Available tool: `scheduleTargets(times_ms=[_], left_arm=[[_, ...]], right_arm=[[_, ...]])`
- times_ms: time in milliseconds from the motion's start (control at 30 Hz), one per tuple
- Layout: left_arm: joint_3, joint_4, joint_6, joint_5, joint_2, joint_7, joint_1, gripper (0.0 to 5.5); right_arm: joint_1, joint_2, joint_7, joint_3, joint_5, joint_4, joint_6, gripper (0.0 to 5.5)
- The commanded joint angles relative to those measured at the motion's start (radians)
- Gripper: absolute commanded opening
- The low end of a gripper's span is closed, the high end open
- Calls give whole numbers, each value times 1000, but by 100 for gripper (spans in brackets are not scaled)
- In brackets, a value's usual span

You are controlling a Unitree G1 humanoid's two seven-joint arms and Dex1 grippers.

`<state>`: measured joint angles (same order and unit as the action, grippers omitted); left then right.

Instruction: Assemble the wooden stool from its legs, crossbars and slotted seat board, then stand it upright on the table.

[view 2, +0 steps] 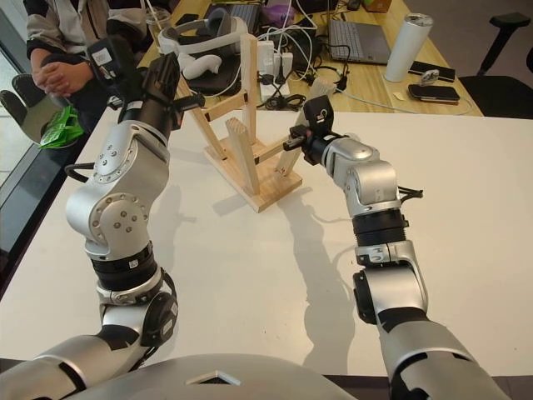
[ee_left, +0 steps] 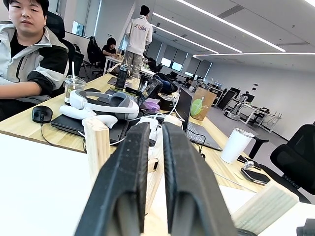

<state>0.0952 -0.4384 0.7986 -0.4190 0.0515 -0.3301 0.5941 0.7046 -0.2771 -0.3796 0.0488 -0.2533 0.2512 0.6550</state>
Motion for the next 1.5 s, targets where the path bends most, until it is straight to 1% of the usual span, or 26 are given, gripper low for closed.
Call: scheduleTargets(times_ms=[33, 100, 167, 200, 267, 300, 367, 400, 500, 600, 667, 700, 733, 800, 867, 900, 967, 1100, 1333, 1500], left_arm=[[2, -3, 0, 24, 17, -1, 0, 49], [6, -1, 1, 29, 20, 6, 2, 49], [11, 2, 3, 31, 21, 12, 2, 49], [13, 3, 5, 31, 21, 15, 3, 49], [20, 5, 7, 33, 18, 20, 5, 49], [22, 5, 7, 35, 18, 21, 5, 49], [22, 8, 10, 39, 23, 24, 5, 49], [22, 9, 11, 42, 25, 26, 6, 49], [24, 10, 13, 46, 26, 32, 5, 49], [25, 12, 11, 51, 26, 36, 6, 44], [25, 9, 10, 54, 27, 38, 5, 44], [26, 5, 10, 56, 26, 39, 2, 44], [26, 3, 11, 59, 26, 40, -1, 44], [28, -2, 12, 65, 28, 40, -5, 44], [26, -4, 11, 70, 31, 38, -6, 44], [25, -4, 9, 72, 33, 37, -7, 44], [24, -4, 7, 75, 35, 37, -7, 44], [24, -3, -6, 91, 41, 37, -8, 44], [17, -3, -19, 108, 59, 36, -11, 44], [15, -8, -21, 120, 69, 38, -15, 44]], right_arm=[[31, 77, -8, -34, -41, -129, -124, 0], [49, 119, -19, -48, -88, -189, -134, 0], [24, 122, -19, -33, -92, -200, -97, 0], [-1, 109, -20, -15, -81, -196, -57, 0], [-74, 50, -51, 60, -62, -186, 88, 0], [-108, 21, -61, 98, -38, -175, 130, 0], [-160, -10, -69, 135, -8, -163, 163, 0], [-177, -9, -63, 133, 2, -163, 134, 0], [-171, 44, -12, 56, -10, -171, 5, 0], [-137, 91, 41, -40, -36, -212, -132, 57], [-127, 100, 47, -97, -75, -294, -178, 89], [-132, 104, 38, -120, -112, -359, -181, 101], [-141, 103, 28, -131, -140, -416, -177, 126], [-166, 95, 7, -135, -191, -510, -153, 146], [-195, 84, -19, -130, -267, -584, -84, 177], [-214, 74, -31, -117, -288, -612, -53, 189], [-252, 42, -56, -72, -277, -645, -35, 189], [-298, 1, -55, 53, -150, -641, -85, 189], [-340, 26, -58, 160, -8, -552, -227, 189], [-358, 31, -81, 179, 1, -547, -254, 270]])
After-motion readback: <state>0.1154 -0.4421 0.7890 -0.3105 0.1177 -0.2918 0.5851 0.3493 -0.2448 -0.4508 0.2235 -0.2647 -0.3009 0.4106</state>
